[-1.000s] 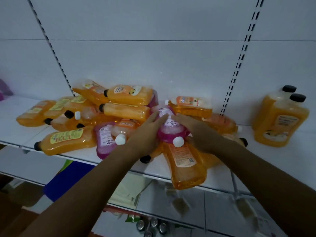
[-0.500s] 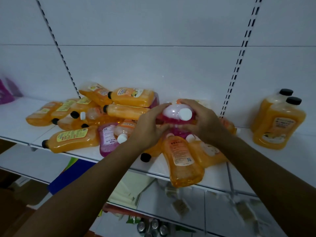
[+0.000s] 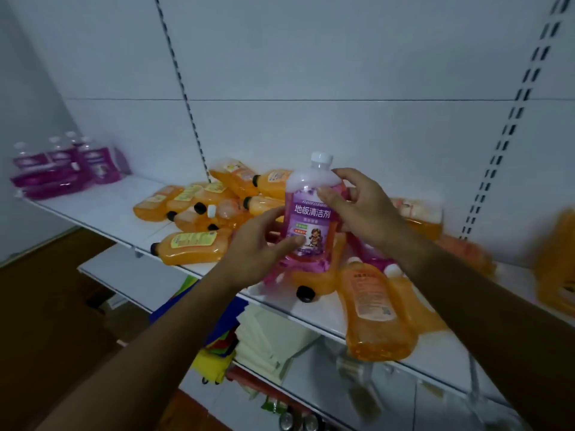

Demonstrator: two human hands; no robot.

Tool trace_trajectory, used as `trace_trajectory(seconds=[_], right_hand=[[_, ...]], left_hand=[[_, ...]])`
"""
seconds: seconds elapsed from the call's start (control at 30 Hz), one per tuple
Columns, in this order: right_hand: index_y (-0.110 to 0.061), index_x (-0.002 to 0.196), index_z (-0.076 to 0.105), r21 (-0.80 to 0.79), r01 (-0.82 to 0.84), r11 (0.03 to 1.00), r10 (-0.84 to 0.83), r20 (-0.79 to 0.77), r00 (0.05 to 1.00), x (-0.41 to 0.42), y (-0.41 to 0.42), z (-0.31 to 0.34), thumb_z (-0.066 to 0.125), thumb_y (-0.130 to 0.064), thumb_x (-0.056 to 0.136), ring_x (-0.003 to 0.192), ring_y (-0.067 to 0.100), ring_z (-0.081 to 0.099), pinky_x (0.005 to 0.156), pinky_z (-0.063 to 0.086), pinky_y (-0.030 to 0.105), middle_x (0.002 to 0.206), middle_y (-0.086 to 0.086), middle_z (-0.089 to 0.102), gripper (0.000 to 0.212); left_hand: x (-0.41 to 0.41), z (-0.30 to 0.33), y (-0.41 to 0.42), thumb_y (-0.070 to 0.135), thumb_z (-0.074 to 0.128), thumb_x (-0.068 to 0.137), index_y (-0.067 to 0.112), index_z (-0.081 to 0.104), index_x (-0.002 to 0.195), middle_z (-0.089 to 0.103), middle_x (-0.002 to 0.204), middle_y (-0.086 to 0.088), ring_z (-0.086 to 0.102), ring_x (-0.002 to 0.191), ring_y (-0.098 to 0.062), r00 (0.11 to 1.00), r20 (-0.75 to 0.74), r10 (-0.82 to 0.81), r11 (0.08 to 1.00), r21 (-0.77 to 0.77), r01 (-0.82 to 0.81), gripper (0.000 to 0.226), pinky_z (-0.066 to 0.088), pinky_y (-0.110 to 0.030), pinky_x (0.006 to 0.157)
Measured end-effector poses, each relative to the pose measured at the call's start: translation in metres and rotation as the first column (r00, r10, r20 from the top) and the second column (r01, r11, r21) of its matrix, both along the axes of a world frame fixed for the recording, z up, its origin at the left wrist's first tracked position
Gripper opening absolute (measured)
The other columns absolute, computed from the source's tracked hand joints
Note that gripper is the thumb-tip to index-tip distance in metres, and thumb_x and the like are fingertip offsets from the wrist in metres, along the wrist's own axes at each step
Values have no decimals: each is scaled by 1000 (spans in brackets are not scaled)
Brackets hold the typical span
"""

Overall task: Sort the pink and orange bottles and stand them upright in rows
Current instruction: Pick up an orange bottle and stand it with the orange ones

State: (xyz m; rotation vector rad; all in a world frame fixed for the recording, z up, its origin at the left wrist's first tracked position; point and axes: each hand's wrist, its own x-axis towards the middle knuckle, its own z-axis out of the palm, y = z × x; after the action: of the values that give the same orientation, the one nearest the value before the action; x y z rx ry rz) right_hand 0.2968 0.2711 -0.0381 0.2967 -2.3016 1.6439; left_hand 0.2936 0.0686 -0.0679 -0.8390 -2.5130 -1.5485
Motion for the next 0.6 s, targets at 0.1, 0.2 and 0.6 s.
trace_trajectory(seconds=[0.1, 0.2, 0.6], right_hand=[[-31, 130, 49, 75, -32, 997, 35, -35, 999, -24, -44, -2, 62, -43, 90, 99, 15, 65, 82, 58, 43, 118, 0, 64, 44], [-28, 128, 51, 128, -96, 987, 105, -66, 992, -46, -100, 1, 65, -44, 87, 98, 8, 64, 83, 57, 37, 115, -4, 64, 46], [-26, 126, 52, 182, -350, 919, 362, -40, 931, -137, -369, 12, 77, -35, 78, 93, 9, 66, 68, 58, 26, 113, -4, 64, 55]], left_hand=[[4, -6, -38, 38, 65, 86, 28, 54, 127, 70, 106, 3, 70, 91, -13, 995, 48, 87, 994, 67, -90, 44, 60, -35, 73], [3, -7, -88, 36, 64, 87, 29, 53, 129, 69, 107, 3, 69, 94, -14, 979, 88, 182, 974, 123, -192, 44, 60, -32, 75], [-55, -8, -336, 43, 60, 87, 27, 56, 125, 71, 101, 4, 71, 88, -14, 901, 56, 431, 891, 130, -434, 42, 60, -35, 76]])
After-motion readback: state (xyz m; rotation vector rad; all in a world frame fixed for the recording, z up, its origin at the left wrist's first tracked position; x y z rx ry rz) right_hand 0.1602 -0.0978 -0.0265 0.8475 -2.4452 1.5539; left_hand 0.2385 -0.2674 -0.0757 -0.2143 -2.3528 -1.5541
